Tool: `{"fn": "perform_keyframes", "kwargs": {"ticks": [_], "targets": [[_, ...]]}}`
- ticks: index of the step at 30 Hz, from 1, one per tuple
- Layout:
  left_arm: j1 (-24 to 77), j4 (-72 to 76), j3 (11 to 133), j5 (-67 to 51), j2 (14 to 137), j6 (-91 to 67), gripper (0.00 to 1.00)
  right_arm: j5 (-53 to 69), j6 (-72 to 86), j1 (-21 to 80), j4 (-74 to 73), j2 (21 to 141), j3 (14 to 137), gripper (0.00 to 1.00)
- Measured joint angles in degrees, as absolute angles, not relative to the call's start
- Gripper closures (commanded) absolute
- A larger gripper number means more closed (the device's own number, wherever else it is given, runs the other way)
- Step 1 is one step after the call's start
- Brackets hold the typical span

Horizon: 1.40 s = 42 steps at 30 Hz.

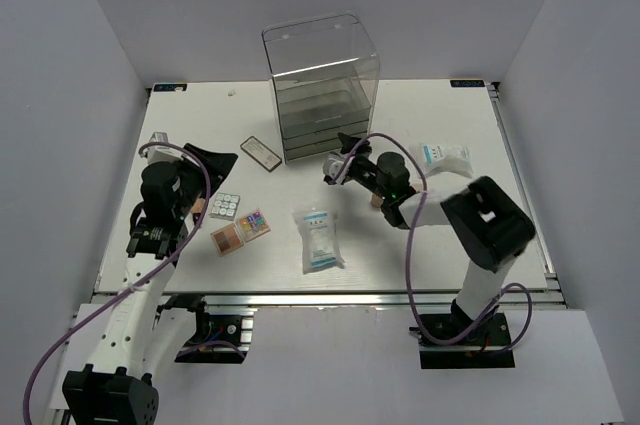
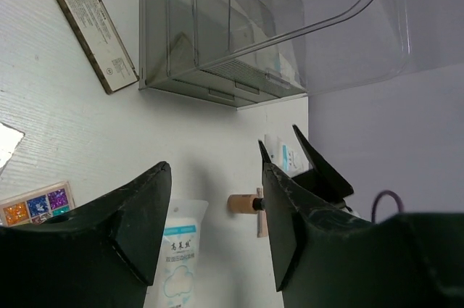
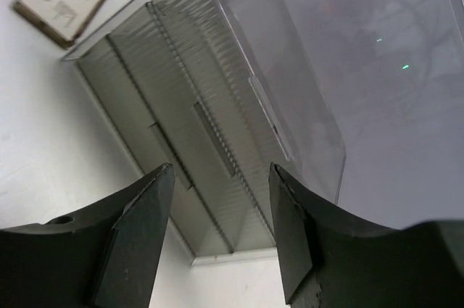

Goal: Organize the makeup

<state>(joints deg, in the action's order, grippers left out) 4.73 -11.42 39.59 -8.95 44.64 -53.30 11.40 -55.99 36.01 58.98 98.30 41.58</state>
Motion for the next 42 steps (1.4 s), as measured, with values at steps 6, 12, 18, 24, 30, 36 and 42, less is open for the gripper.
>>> {"fn": "perform_keyframes", "kwargs": {"ticks": [6, 12, 18, 24, 30, 36, 42], "targets": [[4.7, -11.2, 38.8, -9.1, 44.7, -53.7, 0.36, 8.9, -60.5, 36.1, 68.4, 111.3, 49.7, 0.42], [4.7, -10.5, 38.7, -9.5, 45.5, -53.7, 0.36, 7.9, -63.6, 36.1, 71.6, 115.3, 54.8, 0.44], [4.7, -9.0, 36.9, -10.0, 46.8, -54.0, 0.36, 7.6, -66.3, 36.1, 72.9, 117.9, 57.4, 0.46], [4.7, -8.4, 36.8, -10.4, 48.2, -54.1, 0.36, 7.2, -68.3, 36.1, 73.6, 121.9, 60.2, 0.56], [4.7, -7.2, 36.8, -11.0, 48.6, -54.5, 0.36, 6.6, -70.5, 36.2, 75.1, 123.1, 62.1, 0.96], [4.7, -5.8, 36.6, -11.4, 48.7, -55.0, 0.36, 6.3, -72.6, 36.3, 75.6, 123.8, 62.4, 1.00], [4.7, -2.1, 35.7, -13.6, 50.9, -56.2, 0.36, 5.3, -72.4, 36.5, 75.5, 123.1, 61.7, 1.00]]}}
